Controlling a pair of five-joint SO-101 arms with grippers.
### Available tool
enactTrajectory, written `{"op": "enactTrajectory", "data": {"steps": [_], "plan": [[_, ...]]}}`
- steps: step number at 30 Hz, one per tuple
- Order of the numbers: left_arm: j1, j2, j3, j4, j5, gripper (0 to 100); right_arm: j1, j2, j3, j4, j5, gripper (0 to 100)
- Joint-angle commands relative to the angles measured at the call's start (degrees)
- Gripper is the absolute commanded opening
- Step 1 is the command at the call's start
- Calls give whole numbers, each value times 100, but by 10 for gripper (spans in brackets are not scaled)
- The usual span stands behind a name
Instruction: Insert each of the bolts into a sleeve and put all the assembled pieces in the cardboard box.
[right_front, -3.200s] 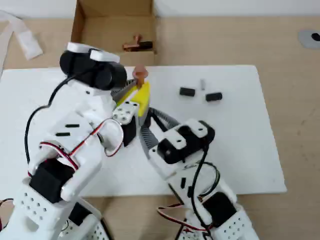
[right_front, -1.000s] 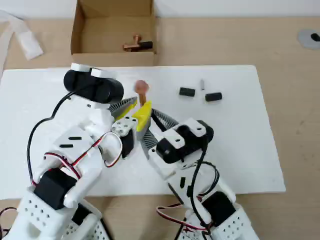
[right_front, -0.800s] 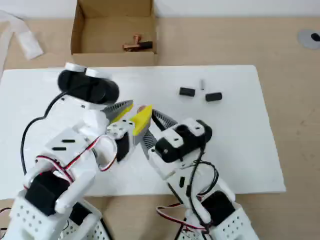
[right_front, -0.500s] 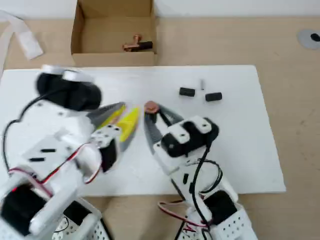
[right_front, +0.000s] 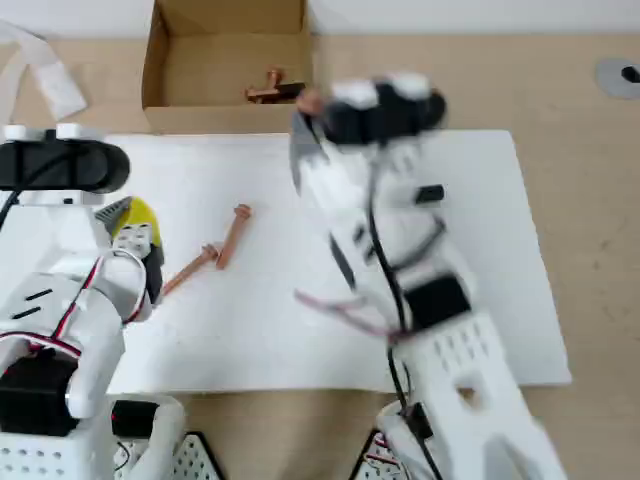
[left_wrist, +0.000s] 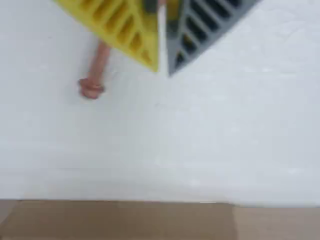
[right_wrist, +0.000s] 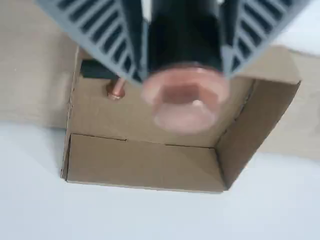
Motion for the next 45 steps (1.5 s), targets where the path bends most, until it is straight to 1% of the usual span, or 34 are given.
{"op": "enactTrajectory", "data": {"steps": [1, 7, 10, 20, 23, 26, 31, 34, 36, 38, 41, 43, 45], "plan": [[-158, -31, -9, 18, -141, 2, 110, 1420, -1684, -167, -44, 9], [-158, -40, -9, 26, -141, 2, 119, 3749, -3679, -176, -26, 9], [-158, -40, -9, 26, -141, 2, 198, 4980, -4743, -185, 193, 9], [-158, -40, -9, 26, -141, 2, 681, 8919, -9033, -141, 281, 9], [-158, -40, -9, 26, -141, 2, 673, 9903, -10018, -141, 703, 9], [-158, -40, -9, 26, -141, 2, 655, 10738, -10782, -141, 862, 12], [-158, -40, -9, 26, -141, 2, 655, 11626, -11574, -141, 1213, 12], [-158, -31, -9, 26, -141, 3, 664, 11855, -11679, -114, 1371, 13], [-158, -4, -9, 26, -141, 4, 664, 11873, -11679, 149, 1442, 23], [-158, 13, -9, 79, -141, 33, 664, 11864, -11723, 571, 1451, 75], [-149, 22, 0, 325, -105, 114, 655, 11890, -11969, 993, 1433, 185], [-149, 22, 97, 369, -123, 129, 655, 11890, -12154, 1213, 1433, 238], [-149, 31, 281, 352, -132, 131, 655, 11873, -12409, 1398, 1424, 255]]}}
